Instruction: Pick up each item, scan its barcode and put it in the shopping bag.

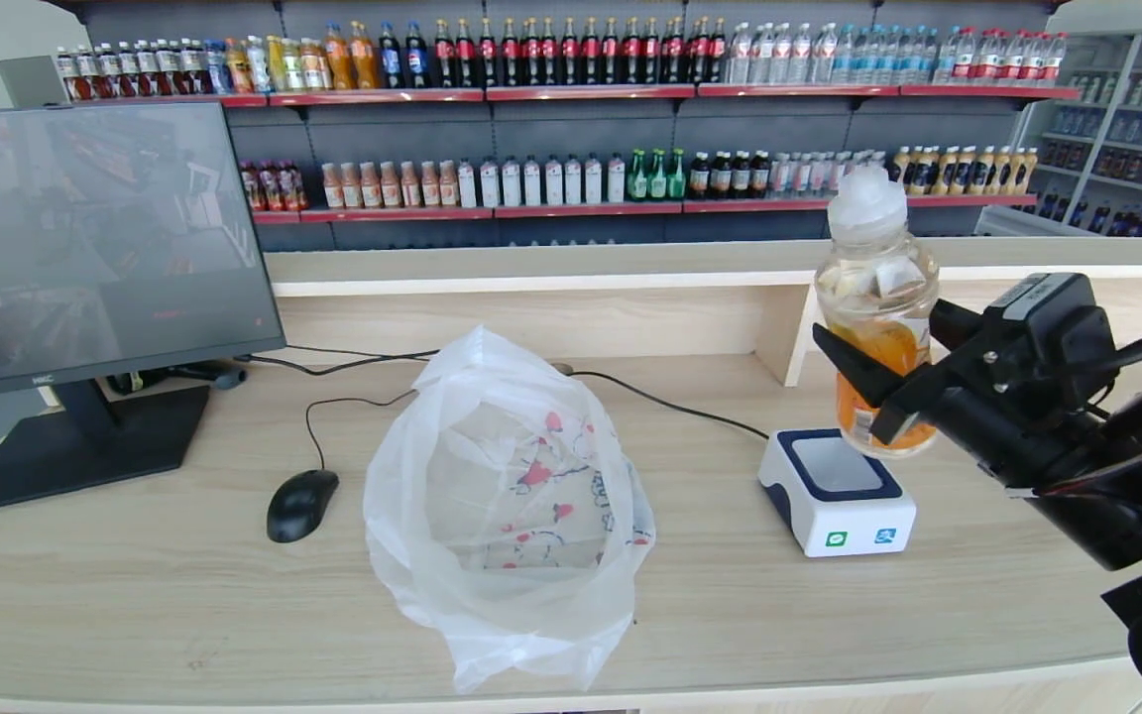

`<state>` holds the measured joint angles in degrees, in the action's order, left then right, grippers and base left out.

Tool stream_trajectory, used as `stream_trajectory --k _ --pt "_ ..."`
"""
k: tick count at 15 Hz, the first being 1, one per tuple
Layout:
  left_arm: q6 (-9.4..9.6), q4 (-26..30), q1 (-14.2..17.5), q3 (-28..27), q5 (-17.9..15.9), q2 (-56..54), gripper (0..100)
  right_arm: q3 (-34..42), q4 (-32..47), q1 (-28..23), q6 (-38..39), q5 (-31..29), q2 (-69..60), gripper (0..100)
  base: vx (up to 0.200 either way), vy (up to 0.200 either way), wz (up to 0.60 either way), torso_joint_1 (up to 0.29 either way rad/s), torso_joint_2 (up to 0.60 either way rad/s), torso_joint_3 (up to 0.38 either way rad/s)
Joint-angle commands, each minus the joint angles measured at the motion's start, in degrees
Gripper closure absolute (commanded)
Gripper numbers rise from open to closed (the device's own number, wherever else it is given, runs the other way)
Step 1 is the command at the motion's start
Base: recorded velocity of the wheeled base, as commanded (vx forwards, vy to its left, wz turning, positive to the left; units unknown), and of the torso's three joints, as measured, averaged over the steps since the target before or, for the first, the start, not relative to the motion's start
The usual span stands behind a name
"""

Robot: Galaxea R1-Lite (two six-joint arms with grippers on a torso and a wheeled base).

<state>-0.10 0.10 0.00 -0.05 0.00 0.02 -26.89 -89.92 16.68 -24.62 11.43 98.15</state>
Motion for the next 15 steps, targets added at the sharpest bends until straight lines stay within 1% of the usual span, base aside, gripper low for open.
stream_trajectory --k 1,3,7,9,15 --pt "0.01 -0.01 0.00 0.05 0.00 -0.02 100 -0.27 -0.08 -0.59 4.94 -2.21 -1.38 100 0.000 0.000 0.00 0.000 0.00 0.000" --pt "0.01 -0.01 0.00 -0.04 0.00 -0.02 100 -0.53 -0.08 -0.07 10.04 -4.32 -1.55 100 0.000 0.000 0.00 0.000 0.00 0.000" --pt "-0.08 -0.01 0.00 -0.04 0.00 -0.02 100 1.05 -0.08 -0.07 19.00 -5.81 -3.58 100 0.000 0.000 0.00 0.000 0.00 0.000" --pt "0.01 -0.01 0.00 -0.04 0.00 -0.02 100 1.93 -0.08 -1.03 21.02 -6.16 -4.02 100 0.000 0.000 0.00 0.000 0.00 0.000" --pt "0.10 -0.01 -0.09 -0.04 0.00 -0.02 100 1.67 -0.08 -1.65 22.96 -6.16 -4.19 100 0.000 0.000 0.00 0.000 0.00 0.000"
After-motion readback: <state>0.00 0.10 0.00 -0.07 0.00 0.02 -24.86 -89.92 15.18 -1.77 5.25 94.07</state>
